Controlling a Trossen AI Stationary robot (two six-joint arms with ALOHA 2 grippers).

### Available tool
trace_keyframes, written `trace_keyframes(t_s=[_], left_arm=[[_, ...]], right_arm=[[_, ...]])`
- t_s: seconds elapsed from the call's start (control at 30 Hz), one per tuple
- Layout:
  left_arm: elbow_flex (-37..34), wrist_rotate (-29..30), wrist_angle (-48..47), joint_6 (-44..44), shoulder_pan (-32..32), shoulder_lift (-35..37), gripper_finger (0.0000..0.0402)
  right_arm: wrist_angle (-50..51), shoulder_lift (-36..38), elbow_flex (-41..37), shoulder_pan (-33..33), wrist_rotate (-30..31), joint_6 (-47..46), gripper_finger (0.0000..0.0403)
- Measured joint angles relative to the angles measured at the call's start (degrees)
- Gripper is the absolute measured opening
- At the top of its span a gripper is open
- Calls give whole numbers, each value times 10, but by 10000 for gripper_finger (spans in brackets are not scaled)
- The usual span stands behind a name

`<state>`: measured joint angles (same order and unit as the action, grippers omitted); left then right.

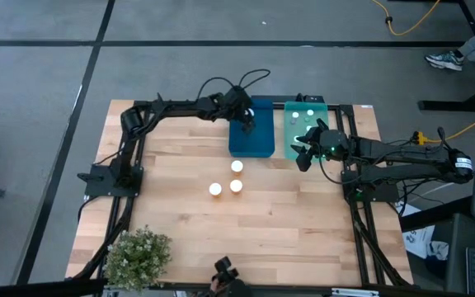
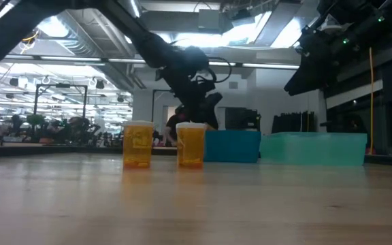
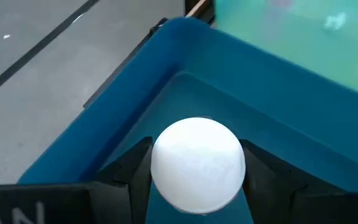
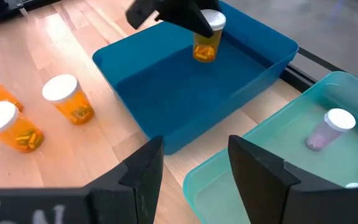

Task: Pick and place medicine bottles into bin by pill shape (circle, oval)
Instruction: Put the orange pill bottle into the blue bin

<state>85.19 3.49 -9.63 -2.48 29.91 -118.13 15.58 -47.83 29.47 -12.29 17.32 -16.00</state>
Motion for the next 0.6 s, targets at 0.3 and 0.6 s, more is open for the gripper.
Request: trace_keyframes(t_s=[0.3, 0.6], left_arm=[[1, 0, -16, 14, 2, 1, 278], [4, 1, -25, 14, -1, 16, 311]], right_arm=[[1, 0, 0, 0, 0, -2, 183], [1, 0, 0, 0, 0, -1, 183]])
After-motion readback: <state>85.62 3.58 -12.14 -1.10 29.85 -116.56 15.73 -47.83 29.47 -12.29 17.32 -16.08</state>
